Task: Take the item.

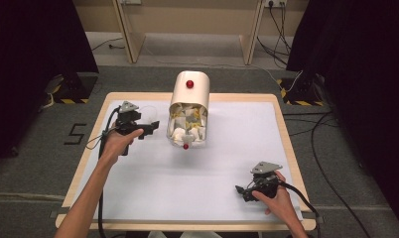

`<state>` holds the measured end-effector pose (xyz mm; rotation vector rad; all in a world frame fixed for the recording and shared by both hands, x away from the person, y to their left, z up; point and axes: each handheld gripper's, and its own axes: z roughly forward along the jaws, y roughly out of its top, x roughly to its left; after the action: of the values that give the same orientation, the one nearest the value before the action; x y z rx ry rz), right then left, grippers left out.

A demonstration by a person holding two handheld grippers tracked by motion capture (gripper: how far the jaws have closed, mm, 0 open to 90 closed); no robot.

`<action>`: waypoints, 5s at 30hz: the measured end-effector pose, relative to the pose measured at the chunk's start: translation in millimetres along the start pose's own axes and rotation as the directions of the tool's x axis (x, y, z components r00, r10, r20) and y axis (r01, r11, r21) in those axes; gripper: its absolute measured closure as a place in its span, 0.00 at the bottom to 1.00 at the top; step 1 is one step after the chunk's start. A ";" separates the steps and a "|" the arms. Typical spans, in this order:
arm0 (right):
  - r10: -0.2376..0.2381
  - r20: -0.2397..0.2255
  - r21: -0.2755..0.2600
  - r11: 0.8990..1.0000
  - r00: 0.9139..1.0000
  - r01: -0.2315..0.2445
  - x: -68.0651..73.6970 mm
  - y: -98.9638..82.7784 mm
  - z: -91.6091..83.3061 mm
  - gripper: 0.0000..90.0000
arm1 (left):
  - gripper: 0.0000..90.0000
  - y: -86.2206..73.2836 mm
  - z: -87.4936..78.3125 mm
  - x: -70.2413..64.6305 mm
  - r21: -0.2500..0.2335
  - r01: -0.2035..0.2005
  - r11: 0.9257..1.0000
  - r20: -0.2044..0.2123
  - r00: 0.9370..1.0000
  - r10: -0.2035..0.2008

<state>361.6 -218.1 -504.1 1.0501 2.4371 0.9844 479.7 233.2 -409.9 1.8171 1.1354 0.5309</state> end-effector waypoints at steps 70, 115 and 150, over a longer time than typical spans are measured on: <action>0.001 0.000 0.000 1.000 1.000 -0.001 0.1 0.0 0.0 0.00 | 0.17 -91.5 -24.0 -43.4 0.025 -0.018 1.000 0.067 0.998 0.016; 0.003 0.000 0.000 1.000 1.000 -0.003 0.5 -0.1 -0.1 0.00 | 0.17 -142.1 -38.3 -63.3 0.136 -0.074 0.988 0.109 0.992 0.059; 0.000 0.001 0.000 1.000 1.000 0.000 0.3 -0.1 -0.1 0.00 | 0.16 -158.3 -55.2 -77.9 0.179 -0.167 0.970 0.111 0.983 0.149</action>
<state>361.3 -218.0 -504.1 1.0501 2.4360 0.9842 325.4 218.5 -510.5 2.0863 1.0075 0.4335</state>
